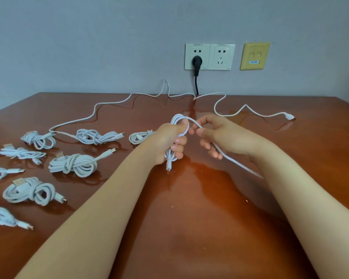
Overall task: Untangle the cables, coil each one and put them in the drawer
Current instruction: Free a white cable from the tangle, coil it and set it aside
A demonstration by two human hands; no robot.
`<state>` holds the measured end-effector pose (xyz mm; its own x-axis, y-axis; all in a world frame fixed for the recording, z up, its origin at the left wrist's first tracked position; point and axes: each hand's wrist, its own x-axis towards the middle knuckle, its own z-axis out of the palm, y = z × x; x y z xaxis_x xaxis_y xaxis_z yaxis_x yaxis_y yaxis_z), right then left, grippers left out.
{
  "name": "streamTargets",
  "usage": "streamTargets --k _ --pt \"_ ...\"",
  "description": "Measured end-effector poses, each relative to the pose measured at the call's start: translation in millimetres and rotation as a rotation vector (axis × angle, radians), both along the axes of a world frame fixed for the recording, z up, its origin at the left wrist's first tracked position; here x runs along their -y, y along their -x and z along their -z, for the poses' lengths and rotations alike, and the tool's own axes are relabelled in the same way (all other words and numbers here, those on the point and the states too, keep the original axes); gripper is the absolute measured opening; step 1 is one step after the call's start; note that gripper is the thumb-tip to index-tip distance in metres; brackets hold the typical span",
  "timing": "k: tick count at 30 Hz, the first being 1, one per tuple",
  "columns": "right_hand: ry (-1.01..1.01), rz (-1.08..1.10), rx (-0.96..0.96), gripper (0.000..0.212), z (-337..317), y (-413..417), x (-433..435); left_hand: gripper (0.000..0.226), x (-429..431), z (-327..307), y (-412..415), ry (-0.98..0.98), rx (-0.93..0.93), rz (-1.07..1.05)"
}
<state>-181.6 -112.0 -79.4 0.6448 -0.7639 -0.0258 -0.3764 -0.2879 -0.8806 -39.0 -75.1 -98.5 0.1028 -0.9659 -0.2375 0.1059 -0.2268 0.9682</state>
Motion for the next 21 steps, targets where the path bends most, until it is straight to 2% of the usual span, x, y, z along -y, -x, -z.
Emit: streamTargets --k 3,7,15,18,21 --pt "-0.045 0.080 -0.141 0.022 -0.9 4.2 3.5 0.037 2.7 0.2 -6.1 0.008 -0.045 -0.106" --pt "0.199 0.178 -0.171 0.029 13.8 -0.9 9.0 0.037 0.2 1.6 -10.1 0.044 0.034 -0.084" --pt "0.454 0.090 -0.231 0.033 27.7 -14.4 -2.6 0.032 3.4 3.8 -6.8 0.141 0.059 -0.109" --pt "0.518 0.072 -0.274 0.026 29.5 -13.8 -4.4 0.031 3.8 6.3 -6.7 0.123 0.162 -0.151" --pt "0.587 0.085 -0.318 0.016 30.7 -13.4 -4.5 0.030 3.6 7.0 -4.6 0.103 0.074 -0.149"
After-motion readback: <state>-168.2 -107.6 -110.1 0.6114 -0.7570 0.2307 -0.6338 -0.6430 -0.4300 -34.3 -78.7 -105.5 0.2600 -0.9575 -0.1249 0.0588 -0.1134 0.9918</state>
